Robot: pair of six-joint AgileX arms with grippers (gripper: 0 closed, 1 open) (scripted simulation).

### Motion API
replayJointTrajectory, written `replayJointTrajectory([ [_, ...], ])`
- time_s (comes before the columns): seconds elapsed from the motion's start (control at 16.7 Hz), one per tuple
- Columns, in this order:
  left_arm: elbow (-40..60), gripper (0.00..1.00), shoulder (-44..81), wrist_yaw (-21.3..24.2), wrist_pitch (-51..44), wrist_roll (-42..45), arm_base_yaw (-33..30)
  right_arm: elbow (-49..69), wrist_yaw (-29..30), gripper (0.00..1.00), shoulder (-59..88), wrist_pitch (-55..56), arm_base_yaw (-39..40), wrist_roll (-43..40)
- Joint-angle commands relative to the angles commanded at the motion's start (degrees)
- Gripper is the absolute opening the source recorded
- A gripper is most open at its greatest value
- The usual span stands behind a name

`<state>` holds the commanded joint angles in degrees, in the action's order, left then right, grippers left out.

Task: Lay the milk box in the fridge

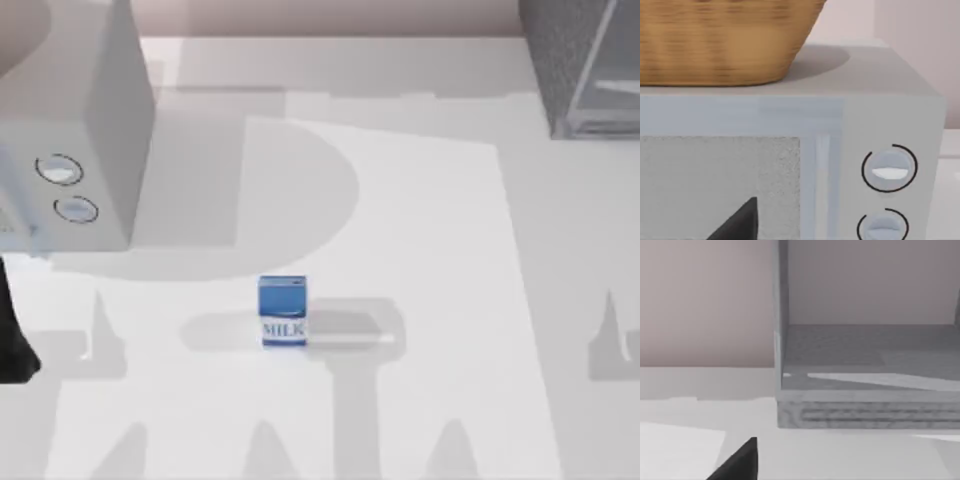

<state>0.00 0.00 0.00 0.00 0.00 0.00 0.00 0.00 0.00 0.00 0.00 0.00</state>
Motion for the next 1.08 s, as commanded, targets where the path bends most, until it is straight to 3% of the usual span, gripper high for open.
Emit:
replayJointTrajectory([
  [0.24, 0.0, 1.0, 0.0, 0.0, 0.0, 0.0, 0.0, 0.85, 0.8, 1.0, 1.65, 0.58, 1.1, 0.41],
  [0.48, 0.0, 1.0, 0.0, 0.0, 0.0, 0.0, 0.0, 5.56, 5.88, 1.0, 11.55, 3.76, 7.03, 2.84],
  [1.08, 0.0, 1.0, 0.0, 0.0, 0.0, 0.0, 0.0, 27.75, 32.53, 1.0, 62.44, 17.64, 34.16, 14.73],
])
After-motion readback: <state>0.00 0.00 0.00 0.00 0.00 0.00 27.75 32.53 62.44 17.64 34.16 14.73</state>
